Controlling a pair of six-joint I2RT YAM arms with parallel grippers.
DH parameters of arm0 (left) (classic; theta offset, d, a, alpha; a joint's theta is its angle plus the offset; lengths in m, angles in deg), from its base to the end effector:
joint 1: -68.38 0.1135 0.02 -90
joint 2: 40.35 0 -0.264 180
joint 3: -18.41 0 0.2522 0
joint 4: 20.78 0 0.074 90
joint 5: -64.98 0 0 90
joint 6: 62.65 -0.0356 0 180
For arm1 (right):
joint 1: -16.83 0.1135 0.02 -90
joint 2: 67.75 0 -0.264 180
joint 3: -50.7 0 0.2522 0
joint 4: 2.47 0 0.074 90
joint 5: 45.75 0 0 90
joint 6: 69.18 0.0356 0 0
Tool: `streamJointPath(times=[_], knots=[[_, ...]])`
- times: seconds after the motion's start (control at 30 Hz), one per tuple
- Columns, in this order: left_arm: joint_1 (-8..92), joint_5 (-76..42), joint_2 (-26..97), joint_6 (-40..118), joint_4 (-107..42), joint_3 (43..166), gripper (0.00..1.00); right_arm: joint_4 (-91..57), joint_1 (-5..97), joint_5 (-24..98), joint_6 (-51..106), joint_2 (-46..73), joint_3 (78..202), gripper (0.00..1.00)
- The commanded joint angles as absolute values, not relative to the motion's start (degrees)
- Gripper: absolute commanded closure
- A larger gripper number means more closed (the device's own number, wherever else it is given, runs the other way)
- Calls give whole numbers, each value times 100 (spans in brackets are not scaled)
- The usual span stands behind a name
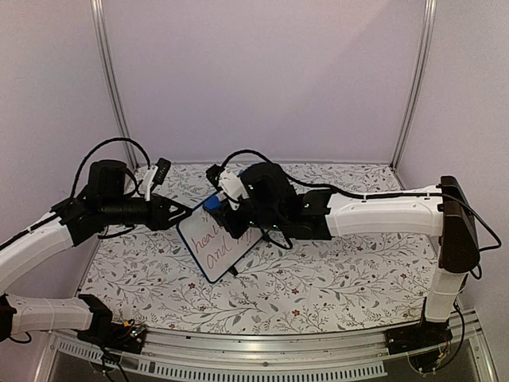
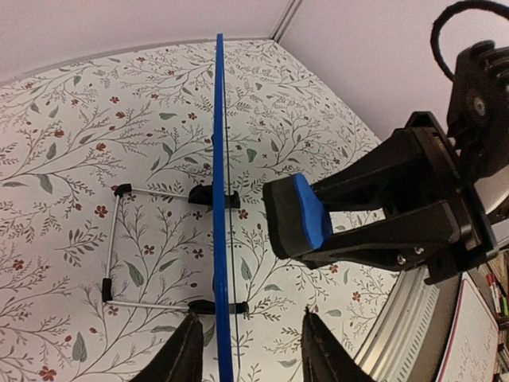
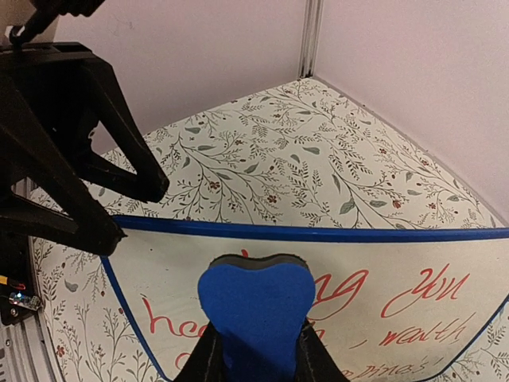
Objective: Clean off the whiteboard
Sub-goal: Erase the center of the board.
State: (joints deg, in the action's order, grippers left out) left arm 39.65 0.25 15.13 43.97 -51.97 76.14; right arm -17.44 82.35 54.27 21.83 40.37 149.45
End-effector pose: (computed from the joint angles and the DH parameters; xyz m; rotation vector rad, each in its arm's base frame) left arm 0.1815 -0.1168 0.2895 0.5074 2.0997 -0.9298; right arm 0.1922 0.4073 0.2784 -0.9871 1.7794 0.5701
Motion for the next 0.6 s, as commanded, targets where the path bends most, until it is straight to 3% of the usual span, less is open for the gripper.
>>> streamJointPath(times=[0.0, 0.57], knots=[[3916, 48, 1569, 4389, -5027, 7533, 60, -1667, 8231, 5279, 2143, 4210, 15274, 82], [3919, 84, 1769, 4396, -5042, 7533, 73, -1672, 8231, 5071, 1985, 4399, 15341, 82]])
